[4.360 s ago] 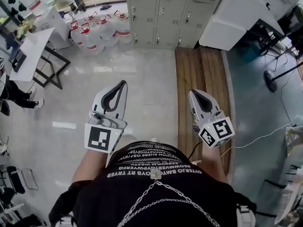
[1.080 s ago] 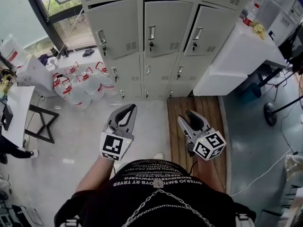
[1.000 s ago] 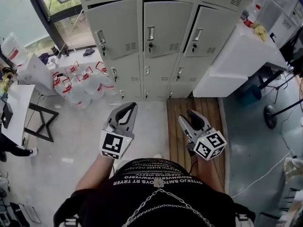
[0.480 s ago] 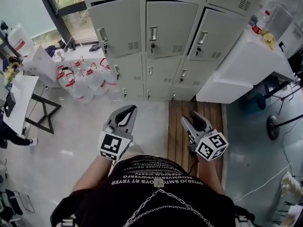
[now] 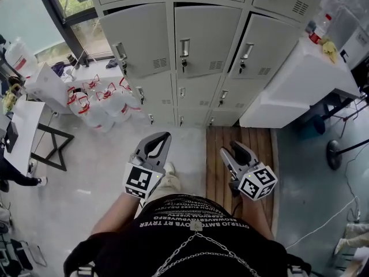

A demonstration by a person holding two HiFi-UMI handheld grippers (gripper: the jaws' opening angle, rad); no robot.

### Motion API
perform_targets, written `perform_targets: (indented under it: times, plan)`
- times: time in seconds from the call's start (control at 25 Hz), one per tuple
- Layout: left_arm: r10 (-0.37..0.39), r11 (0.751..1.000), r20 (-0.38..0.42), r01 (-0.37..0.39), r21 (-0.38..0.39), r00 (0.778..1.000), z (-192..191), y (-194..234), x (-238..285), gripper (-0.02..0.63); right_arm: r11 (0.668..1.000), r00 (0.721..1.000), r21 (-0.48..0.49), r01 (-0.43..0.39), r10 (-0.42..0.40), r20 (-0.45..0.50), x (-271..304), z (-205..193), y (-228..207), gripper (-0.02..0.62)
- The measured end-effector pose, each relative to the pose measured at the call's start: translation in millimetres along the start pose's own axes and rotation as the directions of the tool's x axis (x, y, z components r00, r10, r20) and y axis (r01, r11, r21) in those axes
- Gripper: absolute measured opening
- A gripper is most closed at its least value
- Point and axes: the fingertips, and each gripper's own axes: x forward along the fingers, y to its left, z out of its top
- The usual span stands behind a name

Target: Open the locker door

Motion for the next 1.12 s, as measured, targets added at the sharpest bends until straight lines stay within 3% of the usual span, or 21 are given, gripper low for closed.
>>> perform_targets:
  times: [0.6,1.12]
  plan:
    - [-0.067,0.997,0.014,0.067,-0.033,0.998,-6.0,89.3,89.5,0.003,0.997,0.997,-0.011,0.072,-0.072,-0.014,91.8,41.7,-45.3,0.167]
    - [-0.068,0.998,0.000,0.068,-0.014,0.998,-4.2,187.5,135.4,0.003,0.999,0.999,-0.024,0.048,-0.048,0.017,207.8,92.4,-66.4,0.169]
